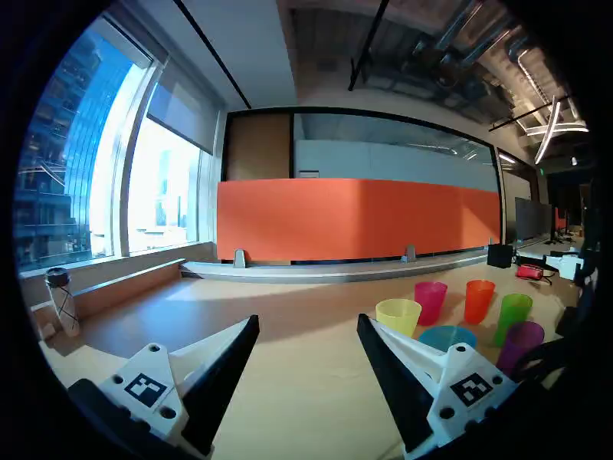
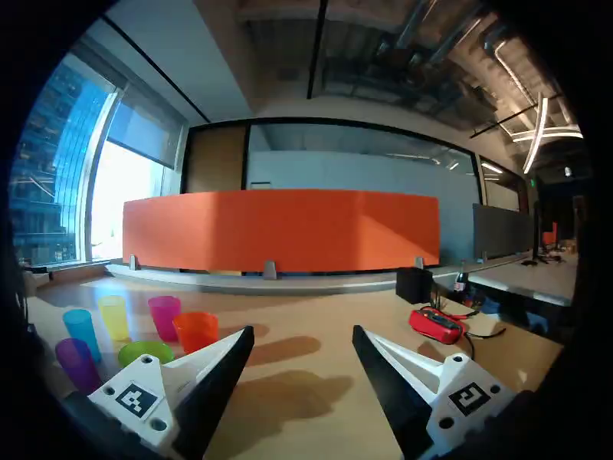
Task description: Pour water
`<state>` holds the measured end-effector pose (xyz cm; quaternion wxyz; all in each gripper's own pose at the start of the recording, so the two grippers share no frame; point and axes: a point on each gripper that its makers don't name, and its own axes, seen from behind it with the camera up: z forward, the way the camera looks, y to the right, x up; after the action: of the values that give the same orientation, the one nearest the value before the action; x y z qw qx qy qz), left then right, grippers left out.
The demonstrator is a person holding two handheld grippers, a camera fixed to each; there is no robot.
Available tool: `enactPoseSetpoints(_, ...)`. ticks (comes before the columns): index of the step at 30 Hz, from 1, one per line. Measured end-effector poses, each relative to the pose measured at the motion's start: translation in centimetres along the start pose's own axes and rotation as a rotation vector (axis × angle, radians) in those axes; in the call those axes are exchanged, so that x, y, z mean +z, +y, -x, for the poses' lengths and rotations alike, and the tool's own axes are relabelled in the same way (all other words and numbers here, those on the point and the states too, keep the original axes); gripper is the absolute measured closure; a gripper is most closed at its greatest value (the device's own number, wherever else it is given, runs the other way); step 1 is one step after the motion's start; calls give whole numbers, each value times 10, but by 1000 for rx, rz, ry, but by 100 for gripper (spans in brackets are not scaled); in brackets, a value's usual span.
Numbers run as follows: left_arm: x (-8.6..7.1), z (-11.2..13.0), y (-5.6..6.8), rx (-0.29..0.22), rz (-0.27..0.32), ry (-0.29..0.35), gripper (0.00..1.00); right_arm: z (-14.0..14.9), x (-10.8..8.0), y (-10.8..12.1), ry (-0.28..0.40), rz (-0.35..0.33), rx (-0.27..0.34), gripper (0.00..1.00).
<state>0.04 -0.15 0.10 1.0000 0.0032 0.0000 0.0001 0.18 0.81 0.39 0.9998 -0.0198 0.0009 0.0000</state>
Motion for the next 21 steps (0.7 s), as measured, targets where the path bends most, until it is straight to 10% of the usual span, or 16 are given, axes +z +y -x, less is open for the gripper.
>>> enactPoseSetpoints(21,0,0,0,0,0,0,5,0,-1,1,0,-7,-1,1)
